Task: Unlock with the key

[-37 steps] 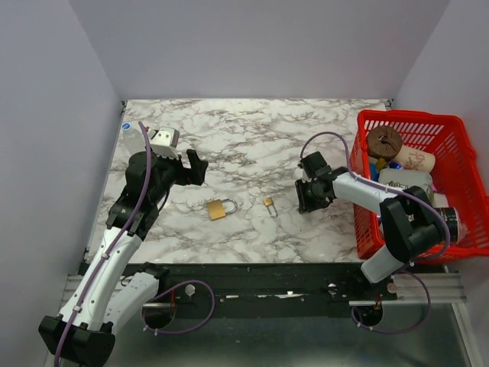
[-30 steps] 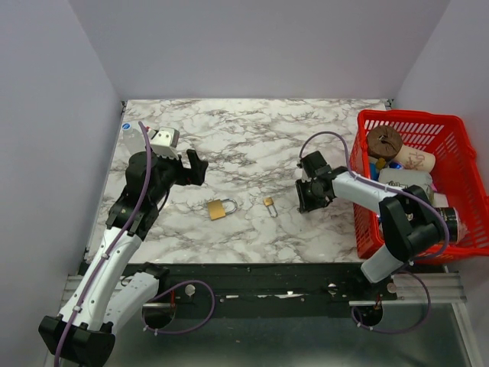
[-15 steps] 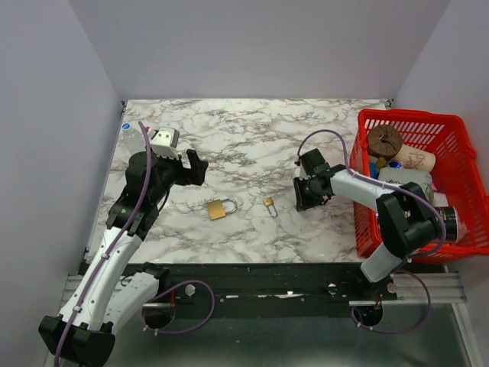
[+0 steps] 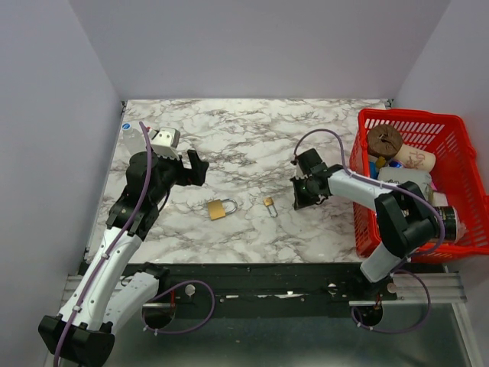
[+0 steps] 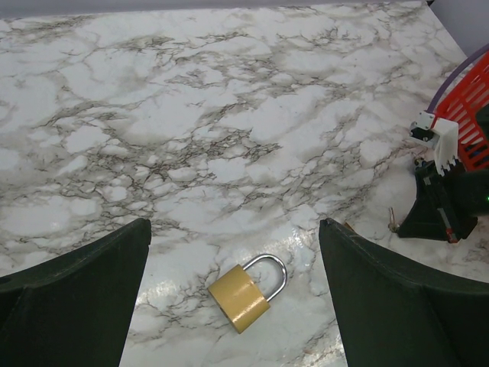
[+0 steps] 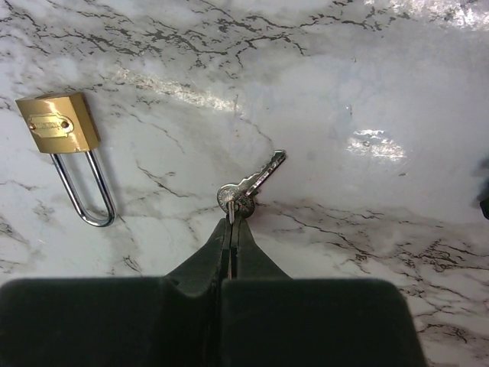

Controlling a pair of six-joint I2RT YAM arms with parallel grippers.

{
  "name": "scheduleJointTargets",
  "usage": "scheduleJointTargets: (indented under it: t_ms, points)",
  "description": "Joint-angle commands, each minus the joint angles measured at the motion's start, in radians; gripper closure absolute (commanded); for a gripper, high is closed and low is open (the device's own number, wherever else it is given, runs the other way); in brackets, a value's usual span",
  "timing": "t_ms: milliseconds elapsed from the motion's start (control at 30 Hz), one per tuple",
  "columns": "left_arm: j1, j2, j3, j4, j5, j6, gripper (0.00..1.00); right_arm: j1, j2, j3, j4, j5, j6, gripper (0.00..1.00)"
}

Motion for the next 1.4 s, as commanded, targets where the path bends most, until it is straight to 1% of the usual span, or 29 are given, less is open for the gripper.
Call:
scheduleJointTargets:
  t_ms: [0,267,367,400,433,467,500,533,567,633,667,700,800,833,867,1033,1067,1100,1167,1267,1333,1367]
  points:
    - [-0.004,0.002,-0.008,0.008,0.033,-0.002,0.01,0.023,-0.031,0.014,-0.039,-0.021,-0.012,0.99]
    - [-0.007,-0.009,-0.020,0.042,0.102,0.010,0.01,0.058,-0.189,0.066,-0.109,-0.039,-0.017,0.99]
    - [-0.012,-0.019,-0.034,0.081,0.186,0.020,0.01,0.087,-0.253,0.100,-0.118,-0.061,-0.020,0.99]
    - [-0.013,-0.021,-0.040,0.098,0.213,0.023,0.01,0.095,-0.287,0.111,-0.120,-0.091,-0.023,0.99]
    - [-0.015,-0.028,-0.046,0.115,0.281,0.023,0.01,0.101,-0.299,0.129,-0.123,-0.116,-0.025,0.99]
    - [-0.019,-0.030,-0.060,0.156,0.320,0.020,0.01,0.108,-0.310,0.146,-0.125,-0.147,-0.023,0.99]
    - [-0.024,-0.030,-0.066,0.175,0.367,0.016,0.01,0.112,-0.330,0.181,-0.122,-0.212,-0.018,0.99]
    - [-0.026,-0.027,-0.070,0.196,0.453,0.016,0.01,0.115,-0.339,0.195,-0.114,-0.245,-0.005,0.99]
    - [-0.033,-0.025,-0.081,0.238,0.501,0.013,0.01,0.122,-0.348,0.209,-0.088,-0.275,0.003,0.99]
    - [-0.047,-0.018,-0.096,0.278,0.567,-0.011,0.01,0.130,-0.370,0.241,-0.057,-0.364,0.027,0.99]
    - [-0.050,-0.015,-0.113,0.345,0.626,-0.026,0.01,0.136,-0.374,0.250,-0.024,-0.394,0.037,0.99]
    - [-0.056,-0.009,-0.119,0.370,0.653,-0.039,0.01,0.138,-0.379,0.259,-0.008,-0.445,0.044,0.99]
    - [-0.069,0.022,-0.141,0.488,0.769,-0.095,0.01,0.148,-0.399,0.282,0.053,-0.522,0.081,0.99]
    - [-0.076,0.040,-0.147,0.526,0.785,-0.115,0.01,0.151,-0.407,0.286,0.068,-0.532,0.100,0.99]
    - [-0.079,0.048,-0.159,0.608,0.793,-0.159,0.01,0.156,-0.422,0.287,0.093,-0.541,0.106,0.99]
    - [-0.095,0.141,-0.182,0.828,0.826,-0.312,0.01,0.161,-0.462,0.286,0.148,-0.604,0.126,0.99]
    - [-0.107,0.157,-0.199,0.926,0.832,-0.350,0.01,0.161,-0.470,0.281,0.162,-0.609,0.130,0.99]
    - [-0.118,0.169,-0.202,0.968,0.836,-0.399,0.01,0.161,-0.483,0.278,0.170,-0.609,0.135,0.99]
    - [-0.141,0.195,-0.204,1.006,0.837,-0.413,0.01,0.161,-0.494,0.273,0.184,-0.607,0.143,0.99]
    - [-0.161,0.211,-0.199,1.007,0.828,-0.399,0.01,0.161,-0.510,0.263,0.207,-0.598,0.158,0.99]
    - [-0.179,0.196,-0.202,0.979,0.805,-0.346,0.01,0.161,-0.516,0.252,0.222,-0.581,0.181,0.99]
    - [-0.185,0.186,-0.204,0.956,0.764,-0.311,0.01,0.161,-0.516,0.249,0.231,-0.572,0.187,0.99]
